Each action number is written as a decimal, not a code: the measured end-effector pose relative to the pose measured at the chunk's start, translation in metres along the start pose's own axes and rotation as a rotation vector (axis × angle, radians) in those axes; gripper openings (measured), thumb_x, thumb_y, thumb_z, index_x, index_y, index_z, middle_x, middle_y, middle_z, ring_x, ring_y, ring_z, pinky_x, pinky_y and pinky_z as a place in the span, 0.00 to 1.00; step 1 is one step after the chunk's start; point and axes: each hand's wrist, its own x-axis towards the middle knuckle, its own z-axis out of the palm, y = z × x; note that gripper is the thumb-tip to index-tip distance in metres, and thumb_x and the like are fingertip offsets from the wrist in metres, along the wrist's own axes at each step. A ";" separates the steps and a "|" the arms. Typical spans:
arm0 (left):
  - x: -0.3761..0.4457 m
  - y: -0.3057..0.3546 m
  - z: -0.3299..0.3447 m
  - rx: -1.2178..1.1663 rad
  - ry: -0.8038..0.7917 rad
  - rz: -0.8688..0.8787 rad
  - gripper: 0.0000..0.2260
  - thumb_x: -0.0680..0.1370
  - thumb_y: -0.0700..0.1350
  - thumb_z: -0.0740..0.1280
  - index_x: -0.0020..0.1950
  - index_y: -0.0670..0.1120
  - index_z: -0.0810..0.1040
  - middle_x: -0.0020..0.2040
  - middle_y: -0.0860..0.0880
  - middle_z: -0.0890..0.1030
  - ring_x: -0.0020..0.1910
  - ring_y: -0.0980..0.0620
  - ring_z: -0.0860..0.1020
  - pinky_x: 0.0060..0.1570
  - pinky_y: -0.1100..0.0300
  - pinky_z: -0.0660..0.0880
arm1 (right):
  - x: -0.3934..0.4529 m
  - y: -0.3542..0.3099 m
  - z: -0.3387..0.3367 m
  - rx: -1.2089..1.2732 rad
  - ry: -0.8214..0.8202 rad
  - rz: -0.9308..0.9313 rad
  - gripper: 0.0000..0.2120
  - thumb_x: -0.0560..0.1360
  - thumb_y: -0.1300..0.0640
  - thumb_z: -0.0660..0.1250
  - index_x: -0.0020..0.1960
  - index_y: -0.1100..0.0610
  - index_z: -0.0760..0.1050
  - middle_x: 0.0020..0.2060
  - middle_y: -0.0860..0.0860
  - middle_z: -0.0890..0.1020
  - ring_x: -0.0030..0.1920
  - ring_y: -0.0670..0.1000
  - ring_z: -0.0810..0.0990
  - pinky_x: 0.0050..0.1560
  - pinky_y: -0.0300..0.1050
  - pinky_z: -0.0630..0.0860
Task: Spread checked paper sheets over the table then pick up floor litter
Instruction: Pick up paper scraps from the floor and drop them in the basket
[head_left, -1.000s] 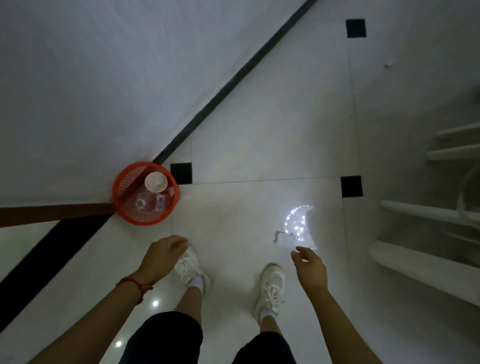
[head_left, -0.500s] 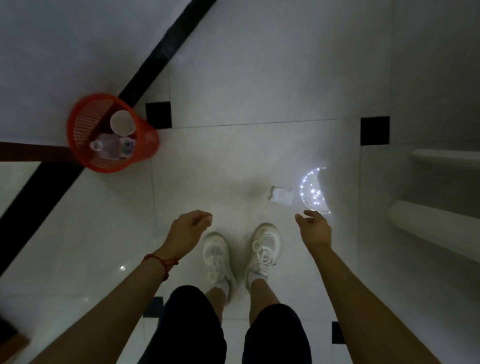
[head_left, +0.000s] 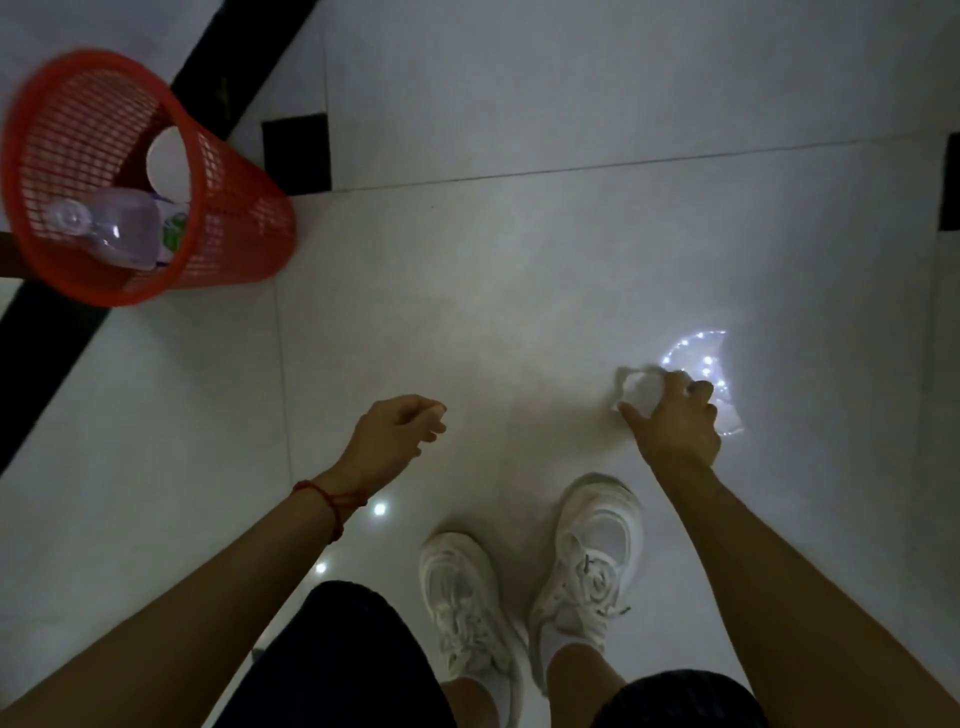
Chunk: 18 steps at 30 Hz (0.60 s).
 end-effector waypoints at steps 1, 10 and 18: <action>0.003 -0.006 0.001 0.008 -0.005 -0.007 0.10 0.79 0.45 0.60 0.55 0.44 0.78 0.45 0.48 0.81 0.46 0.51 0.79 0.41 0.64 0.74 | 0.003 0.001 0.007 -0.039 0.028 -0.020 0.29 0.72 0.49 0.69 0.66 0.59 0.62 0.63 0.62 0.65 0.61 0.64 0.69 0.52 0.58 0.74; -0.026 0.003 -0.009 0.029 -0.015 0.001 0.10 0.79 0.44 0.60 0.55 0.42 0.78 0.46 0.46 0.81 0.46 0.49 0.78 0.41 0.64 0.73 | -0.014 -0.014 -0.027 0.232 0.191 -0.117 0.11 0.78 0.60 0.60 0.57 0.65 0.72 0.54 0.64 0.76 0.53 0.64 0.76 0.50 0.51 0.70; -0.139 0.077 -0.043 -0.033 -0.008 0.071 0.08 0.78 0.42 0.62 0.53 0.42 0.79 0.44 0.46 0.81 0.42 0.51 0.77 0.40 0.67 0.72 | -0.127 -0.039 -0.137 0.634 0.208 -0.153 0.08 0.78 0.61 0.61 0.49 0.65 0.76 0.48 0.60 0.82 0.46 0.60 0.81 0.53 0.52 0.77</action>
